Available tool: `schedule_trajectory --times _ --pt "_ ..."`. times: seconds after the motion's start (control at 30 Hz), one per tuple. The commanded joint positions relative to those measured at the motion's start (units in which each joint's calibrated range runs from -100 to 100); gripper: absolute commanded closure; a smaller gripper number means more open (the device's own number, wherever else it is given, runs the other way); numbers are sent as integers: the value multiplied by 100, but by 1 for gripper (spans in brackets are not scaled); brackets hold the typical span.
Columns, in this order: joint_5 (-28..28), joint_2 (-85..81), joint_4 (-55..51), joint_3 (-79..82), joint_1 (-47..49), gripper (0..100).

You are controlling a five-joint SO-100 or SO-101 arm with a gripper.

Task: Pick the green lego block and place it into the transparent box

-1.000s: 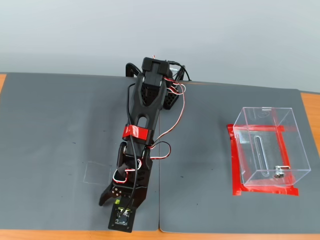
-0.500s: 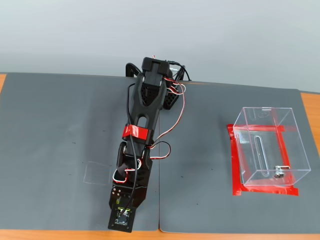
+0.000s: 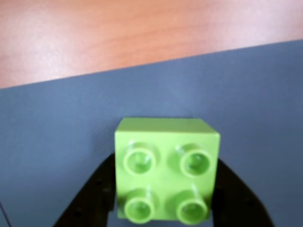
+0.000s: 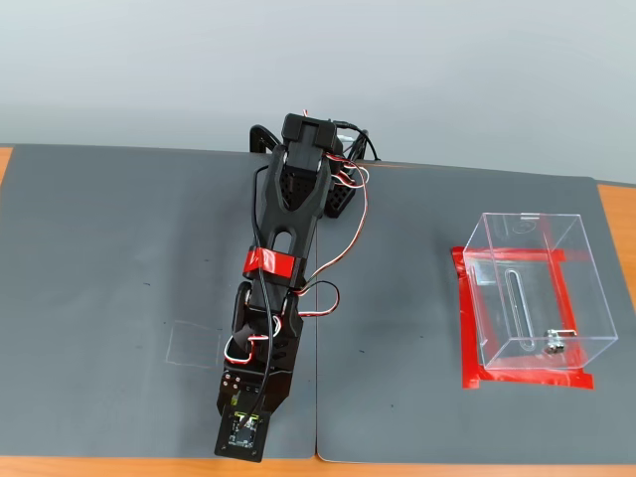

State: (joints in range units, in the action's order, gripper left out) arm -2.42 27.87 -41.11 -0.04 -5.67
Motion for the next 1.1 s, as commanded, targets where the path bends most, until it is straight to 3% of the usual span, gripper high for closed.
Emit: schedule_trajectory --times 0.0,0.63,1.07 --pt "-16 -375 -30 -280 79 87" --pt "-21 -3156 -38 733 1496 87" --pt "-21 -4631 -38 1275 3771 87"
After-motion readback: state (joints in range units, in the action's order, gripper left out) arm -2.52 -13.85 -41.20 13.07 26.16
